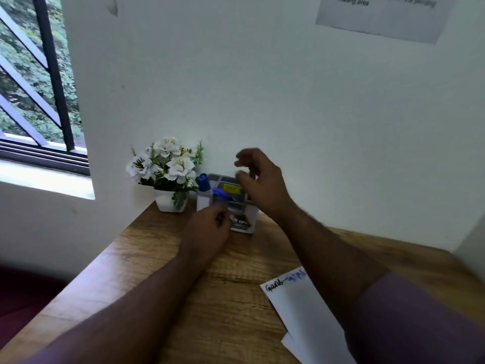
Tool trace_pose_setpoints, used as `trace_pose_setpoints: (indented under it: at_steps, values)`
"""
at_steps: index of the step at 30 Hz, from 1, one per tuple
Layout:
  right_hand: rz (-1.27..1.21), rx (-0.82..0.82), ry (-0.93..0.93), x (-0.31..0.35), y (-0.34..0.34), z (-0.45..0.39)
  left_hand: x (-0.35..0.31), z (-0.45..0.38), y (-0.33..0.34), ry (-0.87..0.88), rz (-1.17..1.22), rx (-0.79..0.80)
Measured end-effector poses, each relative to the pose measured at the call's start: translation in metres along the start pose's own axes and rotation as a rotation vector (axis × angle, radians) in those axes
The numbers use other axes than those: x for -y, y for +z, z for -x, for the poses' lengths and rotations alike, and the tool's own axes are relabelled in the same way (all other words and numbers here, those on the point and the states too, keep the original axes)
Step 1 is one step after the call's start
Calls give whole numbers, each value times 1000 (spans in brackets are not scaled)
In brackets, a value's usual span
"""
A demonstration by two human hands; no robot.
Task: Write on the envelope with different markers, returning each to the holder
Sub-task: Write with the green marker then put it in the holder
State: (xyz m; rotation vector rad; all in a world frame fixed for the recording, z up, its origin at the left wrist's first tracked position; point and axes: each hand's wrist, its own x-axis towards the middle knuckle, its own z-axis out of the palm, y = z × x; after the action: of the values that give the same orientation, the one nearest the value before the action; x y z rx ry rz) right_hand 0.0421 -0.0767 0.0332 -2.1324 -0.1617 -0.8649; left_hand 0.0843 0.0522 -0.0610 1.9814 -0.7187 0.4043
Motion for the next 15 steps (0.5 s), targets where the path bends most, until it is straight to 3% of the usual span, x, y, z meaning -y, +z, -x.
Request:
trace_pose_setpoints:
  at_steps: [3,7,10,15]
  values:
    - [211,23,18,-12,-30,46,-5,3,2,114,-86,203]
    - [516,228,260,-32,-70,109,-14,8,3,269,-292,381]
    - [569,311,361,-40,-85,138,-15,9,5,338,-427,432]
    - [579,287,341,-51,-84,149,-11,3,11,337,-475,423]
